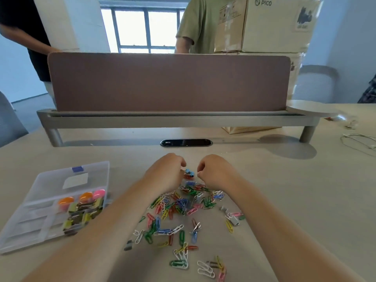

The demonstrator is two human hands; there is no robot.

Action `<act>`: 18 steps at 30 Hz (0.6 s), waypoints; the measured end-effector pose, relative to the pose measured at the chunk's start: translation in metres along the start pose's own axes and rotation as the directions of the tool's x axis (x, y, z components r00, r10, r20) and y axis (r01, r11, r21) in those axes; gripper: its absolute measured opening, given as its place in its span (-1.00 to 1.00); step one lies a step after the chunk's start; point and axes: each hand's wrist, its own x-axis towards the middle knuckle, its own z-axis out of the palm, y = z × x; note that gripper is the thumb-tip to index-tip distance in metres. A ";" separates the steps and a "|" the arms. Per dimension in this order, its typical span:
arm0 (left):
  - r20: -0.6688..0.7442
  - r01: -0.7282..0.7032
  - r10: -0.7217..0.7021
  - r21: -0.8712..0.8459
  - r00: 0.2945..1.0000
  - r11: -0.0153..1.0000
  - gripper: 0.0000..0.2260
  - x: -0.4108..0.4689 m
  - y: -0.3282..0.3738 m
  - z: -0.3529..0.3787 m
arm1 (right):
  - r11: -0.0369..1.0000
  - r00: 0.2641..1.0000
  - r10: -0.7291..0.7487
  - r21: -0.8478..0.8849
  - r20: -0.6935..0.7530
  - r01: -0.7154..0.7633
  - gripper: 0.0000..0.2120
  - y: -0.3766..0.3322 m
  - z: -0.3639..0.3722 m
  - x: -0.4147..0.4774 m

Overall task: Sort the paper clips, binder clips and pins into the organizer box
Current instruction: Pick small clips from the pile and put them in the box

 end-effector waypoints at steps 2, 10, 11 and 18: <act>-0.002 0.001 -0.001 0.030 1.000 1.000 -0.63 0.009 -0.002 0.004 | 1.000 1.000 -0.009 -0.013 -0.004 0.009 -0.80 -0.003 0.001 0.009; 0.129 -0.010 0.003 0.054 0.992 0.998 -0.62 0.039 0.000 0.021 | 1.000 0.999 0.000 -0.019 0.049 0.001 -0.87 -0.004 0.019 0.041; 0.131 -0.019 0.010 0.065 0.991 0.998 -0.69 0.040 -0.001 0.022 | 1.000 0.999 -0.005 -0.019 0.049 0.006 -0.89 -0.003 0.020 0.042; 0.087 -0.075 0.074 0.016 0.993 0.997 -0.82 0.035 0.001 0.023 | 0.998 0.997 -0.019 -0.059 0.075 0.023 -0.88 0.003 0.014 0.035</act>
